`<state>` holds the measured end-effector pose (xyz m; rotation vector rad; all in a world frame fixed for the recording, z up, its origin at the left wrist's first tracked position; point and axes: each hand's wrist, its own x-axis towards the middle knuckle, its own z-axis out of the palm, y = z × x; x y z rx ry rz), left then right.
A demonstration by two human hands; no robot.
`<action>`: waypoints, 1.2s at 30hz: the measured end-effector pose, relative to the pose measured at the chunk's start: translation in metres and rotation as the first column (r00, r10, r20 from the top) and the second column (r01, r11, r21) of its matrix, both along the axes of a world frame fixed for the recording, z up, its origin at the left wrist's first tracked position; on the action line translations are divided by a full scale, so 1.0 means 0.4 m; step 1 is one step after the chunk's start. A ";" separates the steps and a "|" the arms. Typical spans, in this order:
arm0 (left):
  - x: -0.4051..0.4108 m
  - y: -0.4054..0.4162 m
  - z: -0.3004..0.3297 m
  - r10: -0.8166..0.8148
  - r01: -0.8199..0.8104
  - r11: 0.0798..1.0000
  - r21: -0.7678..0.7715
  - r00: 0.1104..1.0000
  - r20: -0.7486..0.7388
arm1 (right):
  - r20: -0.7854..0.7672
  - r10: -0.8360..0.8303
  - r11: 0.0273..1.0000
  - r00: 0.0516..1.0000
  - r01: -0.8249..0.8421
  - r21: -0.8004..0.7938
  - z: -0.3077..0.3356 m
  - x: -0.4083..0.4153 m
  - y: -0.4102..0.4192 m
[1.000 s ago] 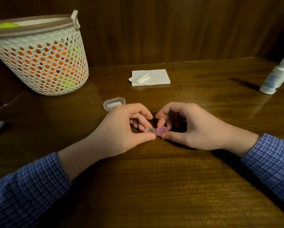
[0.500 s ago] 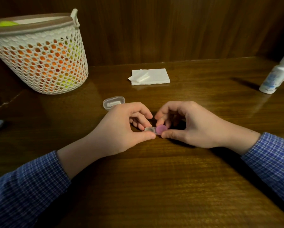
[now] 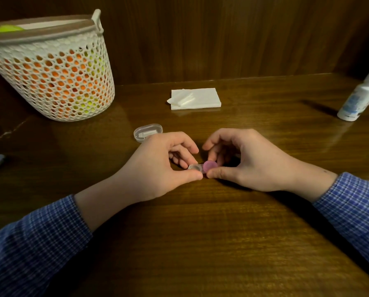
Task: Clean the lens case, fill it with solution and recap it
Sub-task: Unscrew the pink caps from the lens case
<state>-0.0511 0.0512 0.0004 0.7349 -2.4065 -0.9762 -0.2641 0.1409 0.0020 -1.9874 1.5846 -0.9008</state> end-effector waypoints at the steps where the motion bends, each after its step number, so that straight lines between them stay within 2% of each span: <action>1: 0.000 0.000 0.000 -0.002 0.002 1.000 -0.002 1.000 -0.001 | -0.004 0.008 1.000 1.000 -0.008 0.006 0.002 -0.001 -0.001; 10: 0.001 0.001 -0.001 -0.008 0.008 1.000 -0.011 1.000 -0.010 | -0.013 0.081 0.996 0.997 -0.081 0.033 0.009 -0.009 -0.005; 18: 0.001 0.001 -0.003 -0.004 0.003 1.000 -0.025 1.000 -0.013 | -0.068 -0.004 0.998 0.998 -0.001 -0.066 -0.008 0.007 0.001; 30: -0.002 0.005 -0.002 -0.007 0.006 1.000 -0.030 1.000 -0.010 | -0.026 0.083 0.996 0.996 -0.083 0.014 0.007 -0.003 -0.008; 36: 0.000 0.005 -0.002 -0.005 0.005 1.000 -0.018 1.000 -0.016 | -0.089 0.014 0.998 0.996 -0.019 -0.052 -0.001 0.007 0.001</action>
